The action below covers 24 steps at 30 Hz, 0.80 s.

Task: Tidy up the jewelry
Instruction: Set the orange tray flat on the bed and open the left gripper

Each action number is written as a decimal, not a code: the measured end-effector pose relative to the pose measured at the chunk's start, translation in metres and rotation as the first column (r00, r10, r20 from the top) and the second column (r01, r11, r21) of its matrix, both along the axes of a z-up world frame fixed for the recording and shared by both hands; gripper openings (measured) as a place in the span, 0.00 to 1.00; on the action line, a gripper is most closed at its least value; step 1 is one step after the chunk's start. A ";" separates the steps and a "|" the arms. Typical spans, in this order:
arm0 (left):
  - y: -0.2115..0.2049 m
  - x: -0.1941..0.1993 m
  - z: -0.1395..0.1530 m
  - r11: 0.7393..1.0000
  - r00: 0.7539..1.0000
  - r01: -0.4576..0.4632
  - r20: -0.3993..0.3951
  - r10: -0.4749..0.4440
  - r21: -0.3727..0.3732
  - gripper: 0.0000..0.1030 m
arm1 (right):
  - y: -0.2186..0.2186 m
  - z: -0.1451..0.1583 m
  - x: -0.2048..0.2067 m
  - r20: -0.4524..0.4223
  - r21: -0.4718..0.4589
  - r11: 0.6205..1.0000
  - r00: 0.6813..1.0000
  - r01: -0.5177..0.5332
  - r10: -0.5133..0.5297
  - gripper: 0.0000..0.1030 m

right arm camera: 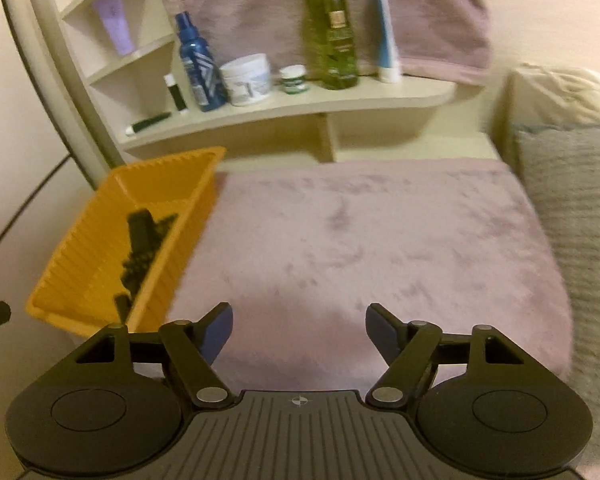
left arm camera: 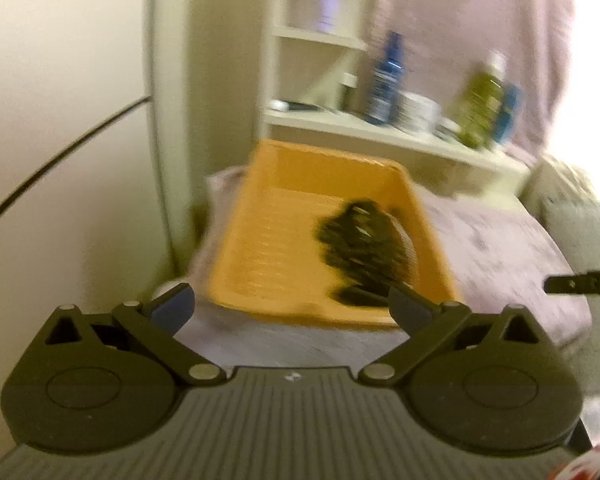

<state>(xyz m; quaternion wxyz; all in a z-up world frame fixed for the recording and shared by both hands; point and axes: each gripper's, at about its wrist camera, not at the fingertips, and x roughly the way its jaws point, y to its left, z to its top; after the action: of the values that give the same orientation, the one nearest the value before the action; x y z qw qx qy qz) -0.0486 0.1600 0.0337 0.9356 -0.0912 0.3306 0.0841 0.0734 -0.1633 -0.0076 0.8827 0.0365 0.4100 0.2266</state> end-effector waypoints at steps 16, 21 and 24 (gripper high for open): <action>-0.081 0.007 -0.013 0.996 0.989 0.091 -0.117 -0.089 0.005 0.99 | -0.035 0.024 -0.075 0.027 -0.050 0.991 0.992 0.125 -0.123 0.86; -0.094 0.003 -0.005 0.997 0.992 0.073 -0.110 -0.068 0.040 0.99 | -0.030 0.026 -0.087 0.028 -0.048 0.994 0.995 0.099 -0.098 0.86; -0.101 0.002 0.000 0.995 0.991 0.084 -0.107 -0.077 0.061 0.99 | -0.028 0.027 -0.091 0.031 -0.050 0.994 0.995 0.097 -0.096 0.86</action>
<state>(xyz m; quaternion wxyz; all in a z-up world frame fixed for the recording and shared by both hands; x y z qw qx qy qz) -0.0468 0.0587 0.0334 0.9222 -0.0427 0.3794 0.0614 -0.0171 -0.1917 0.0191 0.8991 0.0302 0.4008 0.1736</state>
